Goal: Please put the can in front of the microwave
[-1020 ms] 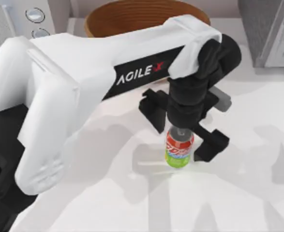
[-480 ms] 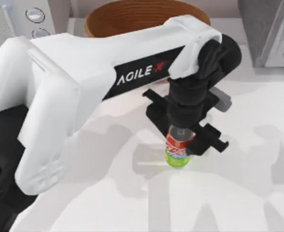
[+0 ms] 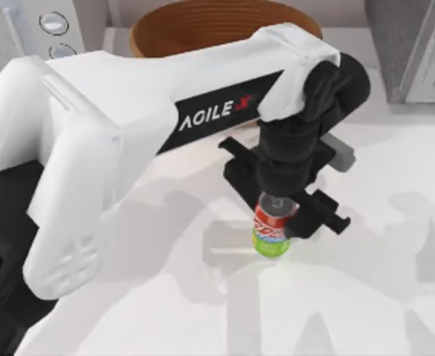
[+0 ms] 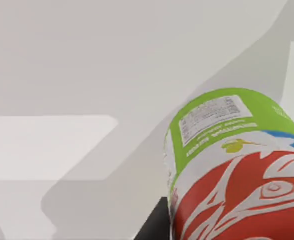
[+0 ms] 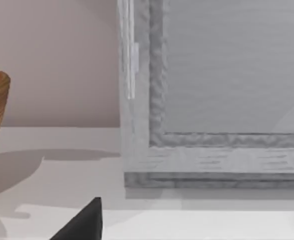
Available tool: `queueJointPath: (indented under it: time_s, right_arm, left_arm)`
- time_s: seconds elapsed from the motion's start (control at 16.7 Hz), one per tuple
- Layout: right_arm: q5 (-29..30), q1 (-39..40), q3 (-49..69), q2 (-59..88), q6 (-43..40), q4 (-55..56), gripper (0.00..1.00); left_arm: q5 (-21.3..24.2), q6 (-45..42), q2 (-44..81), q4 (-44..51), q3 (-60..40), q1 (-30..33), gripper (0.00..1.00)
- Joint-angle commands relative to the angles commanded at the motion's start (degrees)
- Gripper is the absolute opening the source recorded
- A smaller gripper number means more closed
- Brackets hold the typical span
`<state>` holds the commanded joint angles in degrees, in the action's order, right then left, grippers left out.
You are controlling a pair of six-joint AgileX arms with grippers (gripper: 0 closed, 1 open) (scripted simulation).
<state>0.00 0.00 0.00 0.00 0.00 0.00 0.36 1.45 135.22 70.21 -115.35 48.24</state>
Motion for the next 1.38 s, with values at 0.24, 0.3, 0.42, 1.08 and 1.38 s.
queueJointPath:
  time_s: [0.24,0.3,0.42,1.08,1.38]
  right_arm:
    - [0.0,0.0,0.0,0.0,0.0,0.0,1.0]
    - [0.0,0.0,0.0,0.0,0.0,0.0,1.0]
    - [0.0,0.0,0.0,0.0,0.0,0.0,1.0]
    - [0.0,0.0,0.0,0.0,0.0,0.0,1.0]
    - [0.0,0.0,0.0,0.0,0.0,0.0,1.0]
  left_arm:
    - [0.03,-0.09,-0.04,0.23,-0.22,-0.01,0.0]
    - [0.02,-0.1,-0.11,1.03,-1.02,0.02,0.0]
    - [0.02,0.01,-0.22,3.8,-3.94,-0.04,0.0]
    - [1.12,-3.75,-2.08,10.87,-8.54,-3.89,0.0]
    - [3.65,-15.7,-6.76,15.67,-9.28,-21.98,0.0]
